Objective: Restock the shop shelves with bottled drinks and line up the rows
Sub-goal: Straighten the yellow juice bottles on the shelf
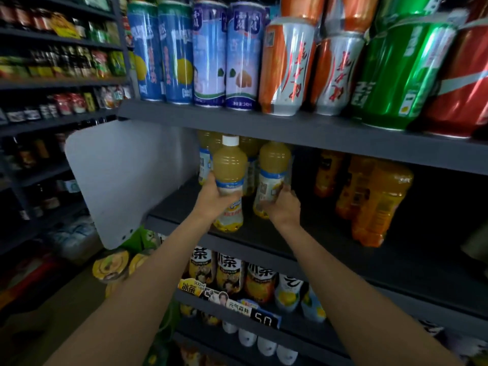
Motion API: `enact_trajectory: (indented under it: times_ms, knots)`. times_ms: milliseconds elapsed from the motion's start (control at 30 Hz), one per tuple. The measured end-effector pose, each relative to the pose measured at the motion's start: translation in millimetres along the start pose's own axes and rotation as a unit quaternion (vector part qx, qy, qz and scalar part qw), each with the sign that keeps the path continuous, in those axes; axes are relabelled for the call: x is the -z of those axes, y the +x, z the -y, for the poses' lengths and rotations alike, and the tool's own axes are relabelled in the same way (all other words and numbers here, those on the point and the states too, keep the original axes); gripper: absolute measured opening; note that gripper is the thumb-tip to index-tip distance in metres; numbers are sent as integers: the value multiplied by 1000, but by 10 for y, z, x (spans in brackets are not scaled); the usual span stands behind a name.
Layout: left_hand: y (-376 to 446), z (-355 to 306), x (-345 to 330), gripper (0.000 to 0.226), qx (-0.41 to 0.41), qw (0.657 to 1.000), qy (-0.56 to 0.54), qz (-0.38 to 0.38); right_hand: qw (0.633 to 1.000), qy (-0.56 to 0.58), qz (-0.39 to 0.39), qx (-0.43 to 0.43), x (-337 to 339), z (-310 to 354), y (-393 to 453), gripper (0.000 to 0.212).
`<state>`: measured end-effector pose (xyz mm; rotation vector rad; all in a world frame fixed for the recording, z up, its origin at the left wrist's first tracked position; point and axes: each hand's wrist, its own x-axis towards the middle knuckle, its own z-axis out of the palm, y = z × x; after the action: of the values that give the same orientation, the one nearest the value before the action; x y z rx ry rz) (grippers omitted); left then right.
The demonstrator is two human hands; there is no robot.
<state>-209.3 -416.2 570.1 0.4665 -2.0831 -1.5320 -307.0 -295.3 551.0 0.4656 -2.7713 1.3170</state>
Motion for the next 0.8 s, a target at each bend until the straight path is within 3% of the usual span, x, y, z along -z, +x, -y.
enact_trajectory:
  times_ms: [200,333,533,800]
  knots:
    - [-212,389,-121,72,38,963,253,-79,999,20,-7,-41,-154,137,356,73]
    - [-133,390,-198,71,16,969,224,-100,997,71,-5,-41,-93,48,321,82]
    - [173,332,-383,65,-12,967,238,-96,997,52,24,60,44,-55,-53,61]
    - [265,241,-546,76,70,960,246,-115,995,-18,16,92,426,-213,-445,43]
